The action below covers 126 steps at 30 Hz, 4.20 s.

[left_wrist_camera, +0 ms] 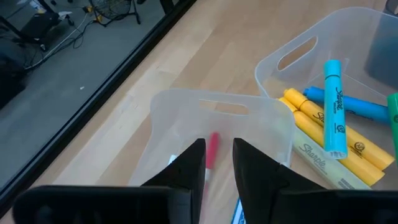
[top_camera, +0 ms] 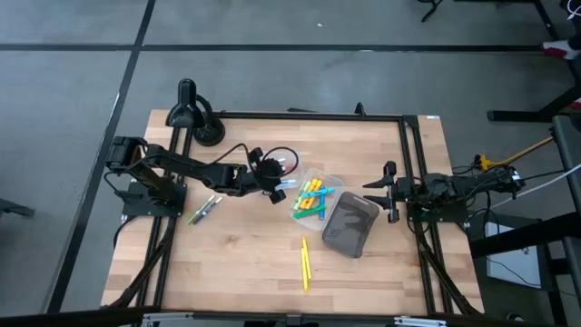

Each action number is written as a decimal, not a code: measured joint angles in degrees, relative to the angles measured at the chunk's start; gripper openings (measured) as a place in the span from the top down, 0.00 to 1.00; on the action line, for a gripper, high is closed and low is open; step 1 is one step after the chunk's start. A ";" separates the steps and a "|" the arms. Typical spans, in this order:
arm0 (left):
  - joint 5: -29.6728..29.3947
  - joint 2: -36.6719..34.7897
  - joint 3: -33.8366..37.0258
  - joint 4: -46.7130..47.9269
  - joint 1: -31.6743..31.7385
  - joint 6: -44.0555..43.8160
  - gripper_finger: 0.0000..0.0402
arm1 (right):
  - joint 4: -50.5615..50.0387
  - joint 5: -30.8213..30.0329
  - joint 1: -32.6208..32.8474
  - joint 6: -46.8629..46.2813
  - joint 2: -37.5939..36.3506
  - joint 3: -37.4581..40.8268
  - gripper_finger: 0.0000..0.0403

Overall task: Pick & Place Markers
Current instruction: Put the blue marker pen into the left transparent bin

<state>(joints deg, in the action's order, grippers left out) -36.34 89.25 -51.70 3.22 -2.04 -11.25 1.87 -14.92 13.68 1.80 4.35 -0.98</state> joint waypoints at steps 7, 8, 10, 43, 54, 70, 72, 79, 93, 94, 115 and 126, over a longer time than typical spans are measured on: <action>-0.02 0.00 0.00 0.00 0.00 0.00 0.82 | -0.01 0.00 0.01 0.00 0.01 -0.01 0.62; -0.02 0.00 0.00 0.00 0.00 0.00 0.82 | 0.00 0.00 0.00 0.00 0.01 0.01 0.62; 0.31 0.00 0.00 0.00 0.01 0.00 0.82 | 0.00 0.00 0.01 0.00 0.01 0.01 0.62; 42.05 -5.44 0.02 38.76 -16.78 -25.99 0.87 | 0.00 0.00 -0.01 0.00 0.01 0.01 0.62; 35.06 -5.42 0.02 61.87 -18.14 -36.84 0.89 | 0.00 0.00 0.01 0.00 0.01 0.01 0.62; 31.69 -5.38 4.44 63.20 -18.12 -40.67 0.91 | 0.00 0.00 0.00 0.00 0.01 0.01 0.62; 31.71 -5.38 5.99 62.22 -18.12 -40.65 0.92 | 0.00 0.00 0.01 0.00 0.01 0.01 0.62; 29.82 -5.38 10.08 61.16 -16.91 -40.58 0.95 | 0.00 0.00 0.00 0.00 0.01 0.00 0.62; 29.96 -5.38 13.92 59.52 -11.96 -38.35 0.95 | 0.00 0.00 0.00 0.00 0.01 0.00 0.62; 29.55 -5.38 13.93 59.51 -11.96 -37.89 0.94 | 0.00 0.00 0.01 0.00 0.01 0.01 0.62; 27.39 -5.38 13.94 55.38 -12.00 -36.89 0.61 | 0.00 0.00 0.01 0.00 -0.01 0.01 0.62; 28.56 -5.38 13.94 53.55 -10.00 -37.20 0.66 | 0.00 0.00 -0.01 0.00 0.01 0.01 0.62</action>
<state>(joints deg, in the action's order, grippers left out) -7.78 83.88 -37.76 56.77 -12.04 -48.45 1.87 -14.92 13.67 1.80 4.36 -0.97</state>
